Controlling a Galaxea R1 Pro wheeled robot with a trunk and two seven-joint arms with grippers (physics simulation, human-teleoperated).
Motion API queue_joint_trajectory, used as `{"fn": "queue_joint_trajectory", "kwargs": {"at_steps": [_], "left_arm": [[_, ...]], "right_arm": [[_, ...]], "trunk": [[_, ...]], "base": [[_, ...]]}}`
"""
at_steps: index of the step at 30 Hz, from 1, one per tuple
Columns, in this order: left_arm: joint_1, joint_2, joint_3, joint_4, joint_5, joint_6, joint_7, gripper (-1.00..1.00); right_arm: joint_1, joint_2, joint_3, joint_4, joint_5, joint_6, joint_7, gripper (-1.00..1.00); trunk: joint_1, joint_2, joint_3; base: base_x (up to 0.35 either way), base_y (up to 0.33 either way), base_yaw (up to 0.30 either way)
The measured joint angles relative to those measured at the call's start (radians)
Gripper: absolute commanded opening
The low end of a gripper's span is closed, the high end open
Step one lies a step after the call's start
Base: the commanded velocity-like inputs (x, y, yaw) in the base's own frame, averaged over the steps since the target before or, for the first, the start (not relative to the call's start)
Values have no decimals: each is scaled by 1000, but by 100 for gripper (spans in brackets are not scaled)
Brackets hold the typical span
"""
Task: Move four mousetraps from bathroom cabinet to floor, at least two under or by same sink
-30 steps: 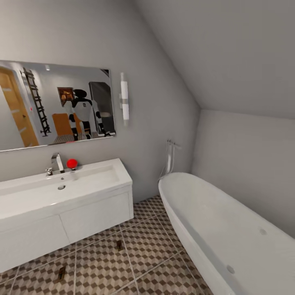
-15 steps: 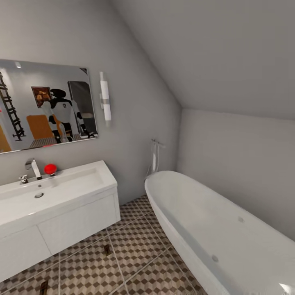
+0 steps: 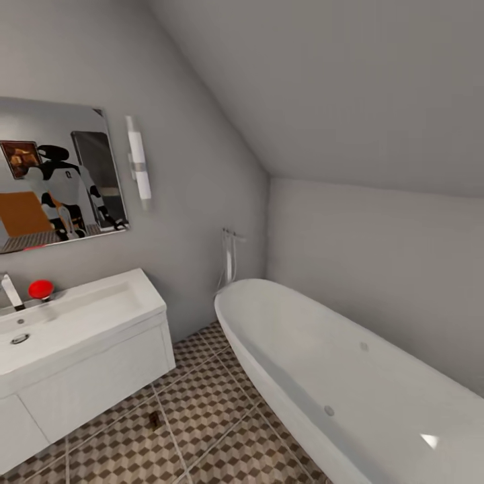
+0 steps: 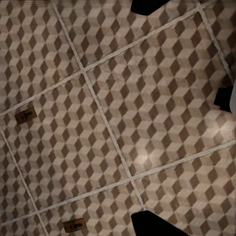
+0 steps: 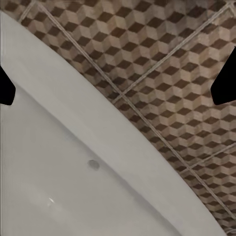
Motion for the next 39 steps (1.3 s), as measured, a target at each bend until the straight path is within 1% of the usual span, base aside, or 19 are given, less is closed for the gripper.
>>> {"fn": "queue_joint_trajectory", "kwargs": {"at_steps": [21, 39], "left_arm": [[2, 7, 1, 0, 0, -5, 6, 100], [5, 3, 1, 0, 0, -11, 8, 100]], "right_arm": [[0, 0, -1, 0, -2, -4, 0, 100], [0, 0, -1, 0, -2, -4, 0, 100]], "trunk": [[0, 0, 0], [0, 0, 0]], "base": [[0, 0, -264], [0, 0, -264]]}}
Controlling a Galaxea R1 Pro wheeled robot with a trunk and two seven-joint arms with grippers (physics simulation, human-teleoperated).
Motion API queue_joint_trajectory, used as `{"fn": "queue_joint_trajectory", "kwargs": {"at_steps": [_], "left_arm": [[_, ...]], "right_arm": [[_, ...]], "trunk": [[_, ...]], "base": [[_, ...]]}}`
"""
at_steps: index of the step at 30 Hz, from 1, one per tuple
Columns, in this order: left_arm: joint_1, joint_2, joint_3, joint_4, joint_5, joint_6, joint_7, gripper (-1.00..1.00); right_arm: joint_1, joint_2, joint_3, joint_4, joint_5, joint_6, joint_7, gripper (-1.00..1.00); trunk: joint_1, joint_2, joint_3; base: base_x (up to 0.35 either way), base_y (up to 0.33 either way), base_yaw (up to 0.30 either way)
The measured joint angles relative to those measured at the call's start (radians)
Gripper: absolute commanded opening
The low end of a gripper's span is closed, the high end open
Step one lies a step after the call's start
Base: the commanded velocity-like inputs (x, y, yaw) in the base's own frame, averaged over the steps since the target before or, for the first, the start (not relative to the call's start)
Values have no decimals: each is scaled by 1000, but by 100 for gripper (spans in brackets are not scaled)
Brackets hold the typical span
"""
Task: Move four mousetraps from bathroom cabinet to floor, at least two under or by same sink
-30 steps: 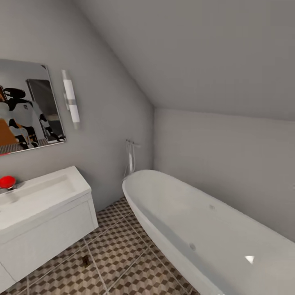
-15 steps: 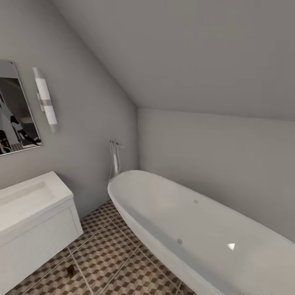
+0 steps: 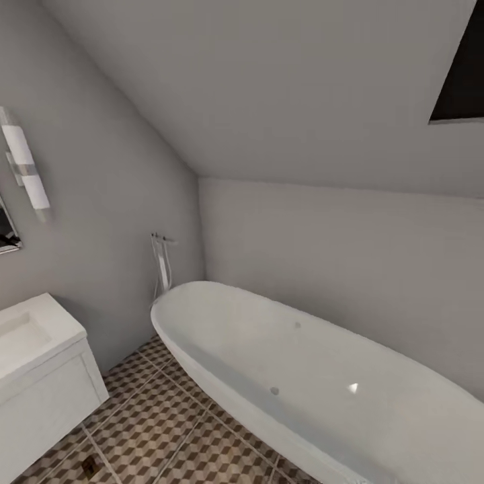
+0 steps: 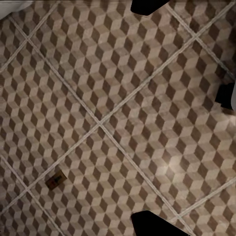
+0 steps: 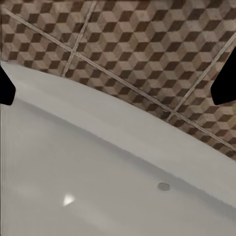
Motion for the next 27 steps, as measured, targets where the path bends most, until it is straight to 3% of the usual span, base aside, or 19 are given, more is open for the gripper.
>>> {"fn": "queue_joint_trajectory", "kwargs": {"at_steps": [27], "left_arm": [[4, -2, 0, 0, 0, 3, -6, 100]], "right_arm": [[0, 0, 0, 0, 1, 0, 0, 100]], "trunk": [[0, 0, 0]], "base": [[0, 0, -264]]}}
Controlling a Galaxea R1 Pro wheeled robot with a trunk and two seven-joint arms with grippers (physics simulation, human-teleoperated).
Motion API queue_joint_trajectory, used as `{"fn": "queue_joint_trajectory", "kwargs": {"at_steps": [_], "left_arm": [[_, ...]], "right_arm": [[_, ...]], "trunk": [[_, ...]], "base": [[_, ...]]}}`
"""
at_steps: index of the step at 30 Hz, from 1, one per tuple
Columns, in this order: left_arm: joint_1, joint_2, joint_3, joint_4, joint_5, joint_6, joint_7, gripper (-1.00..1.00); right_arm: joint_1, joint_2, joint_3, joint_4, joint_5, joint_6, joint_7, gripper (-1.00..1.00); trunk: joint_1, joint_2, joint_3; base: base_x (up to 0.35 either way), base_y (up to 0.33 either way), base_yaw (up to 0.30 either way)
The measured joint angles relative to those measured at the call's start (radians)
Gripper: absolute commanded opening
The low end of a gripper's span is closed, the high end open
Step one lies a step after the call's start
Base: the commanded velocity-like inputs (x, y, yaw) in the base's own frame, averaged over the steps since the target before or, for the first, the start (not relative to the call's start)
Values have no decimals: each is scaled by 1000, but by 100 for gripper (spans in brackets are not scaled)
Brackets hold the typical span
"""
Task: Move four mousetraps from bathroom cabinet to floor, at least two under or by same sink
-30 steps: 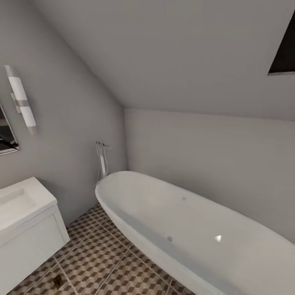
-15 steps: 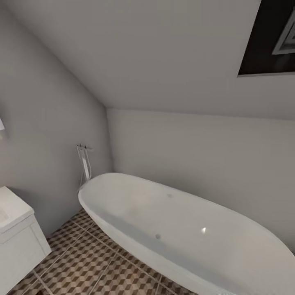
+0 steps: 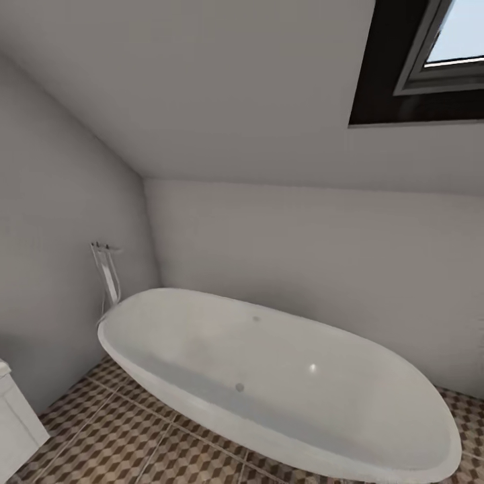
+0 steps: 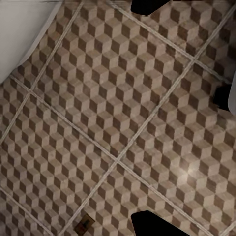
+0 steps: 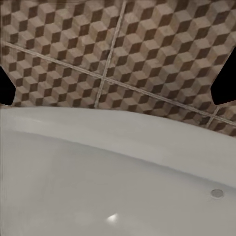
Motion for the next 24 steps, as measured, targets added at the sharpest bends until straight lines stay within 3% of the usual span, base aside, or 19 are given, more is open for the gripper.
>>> {"fn": "queue_joint_trajectory", "kwargs": {"at_steps": [24], "left_arm": [[3, -2, -1, 0, -1, -1, 0, 100]], "right_arm": [[0, 0, 1, 0, 1, 0, 0, 100]], "trunk": [[0, 0, 0]], "base": [[0, 0, -264]]}}
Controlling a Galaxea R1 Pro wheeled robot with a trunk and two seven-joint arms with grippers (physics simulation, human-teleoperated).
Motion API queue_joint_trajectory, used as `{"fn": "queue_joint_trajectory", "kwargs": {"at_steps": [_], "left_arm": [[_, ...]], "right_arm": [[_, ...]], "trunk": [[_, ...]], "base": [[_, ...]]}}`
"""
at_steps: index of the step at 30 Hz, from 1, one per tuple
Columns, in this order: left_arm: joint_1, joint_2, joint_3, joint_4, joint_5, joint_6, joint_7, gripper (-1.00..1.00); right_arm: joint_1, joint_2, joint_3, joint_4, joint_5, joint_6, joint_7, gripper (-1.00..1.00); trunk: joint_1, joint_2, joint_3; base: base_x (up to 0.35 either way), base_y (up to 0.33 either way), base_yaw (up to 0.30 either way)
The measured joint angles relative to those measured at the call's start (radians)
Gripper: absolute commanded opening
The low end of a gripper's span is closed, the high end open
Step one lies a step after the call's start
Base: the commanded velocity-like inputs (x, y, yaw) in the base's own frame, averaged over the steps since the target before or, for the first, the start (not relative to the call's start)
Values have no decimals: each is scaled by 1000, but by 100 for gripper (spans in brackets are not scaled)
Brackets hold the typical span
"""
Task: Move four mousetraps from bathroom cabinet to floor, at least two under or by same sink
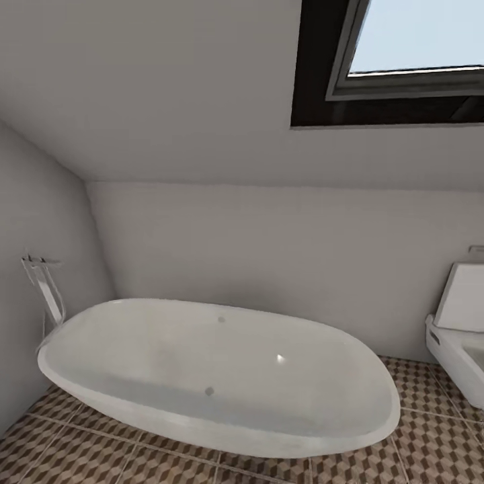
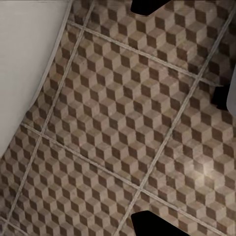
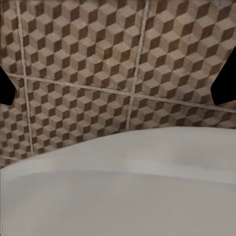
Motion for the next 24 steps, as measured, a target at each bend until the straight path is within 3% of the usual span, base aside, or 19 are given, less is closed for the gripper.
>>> {"fn": "queue_joint_trajectory", "kwargs": {"at_steps": [24], "left_arm": [[0, -1, 0, 0, 0, 1, 0, 100]], "right_arm": [[0, 0, 1, 0, 0, 0, 0, 100]], "trunk": [[0, 0, 0]], "base": [[0, 0, -264]]}}
